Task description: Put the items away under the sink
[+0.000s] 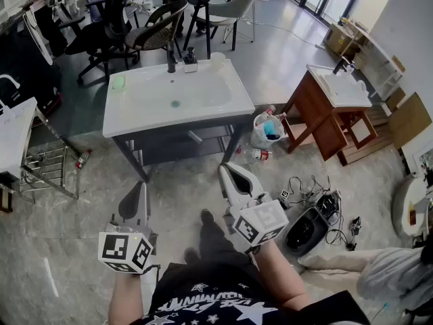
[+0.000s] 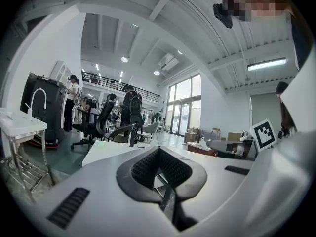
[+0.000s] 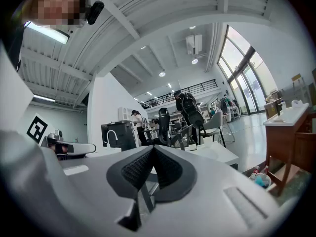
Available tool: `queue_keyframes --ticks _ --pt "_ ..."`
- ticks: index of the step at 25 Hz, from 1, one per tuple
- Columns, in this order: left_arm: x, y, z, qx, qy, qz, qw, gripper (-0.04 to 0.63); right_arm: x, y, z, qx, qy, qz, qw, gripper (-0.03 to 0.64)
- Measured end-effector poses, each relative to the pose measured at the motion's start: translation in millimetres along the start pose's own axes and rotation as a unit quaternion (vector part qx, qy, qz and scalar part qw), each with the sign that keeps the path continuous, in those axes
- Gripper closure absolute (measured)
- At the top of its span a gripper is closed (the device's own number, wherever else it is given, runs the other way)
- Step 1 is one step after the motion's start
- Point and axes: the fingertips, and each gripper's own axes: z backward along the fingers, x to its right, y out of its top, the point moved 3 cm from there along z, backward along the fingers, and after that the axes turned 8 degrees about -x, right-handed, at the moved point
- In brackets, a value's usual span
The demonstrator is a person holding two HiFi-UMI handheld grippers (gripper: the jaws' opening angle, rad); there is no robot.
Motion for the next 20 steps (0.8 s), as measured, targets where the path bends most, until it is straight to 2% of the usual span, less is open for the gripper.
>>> queue_keyframes --ticks 8,13,20 --pt "-1 -2 6 -0.001 0.001 0.000 1.0000 0.586 -14 3 0 -0.003 0.016 0.010 1.000 0.615" --pt "-2 0 7 0.001 0.000 -0.002 1.0000 0.586 -13 -1 0 -0.005 0.008 0.006 1.000 0.615" --pt "-7 3 11 0.009 0.008 0.001 0.9999 0.586 -22 12 0 0.028 0.025 0.012 0.999 0.615"
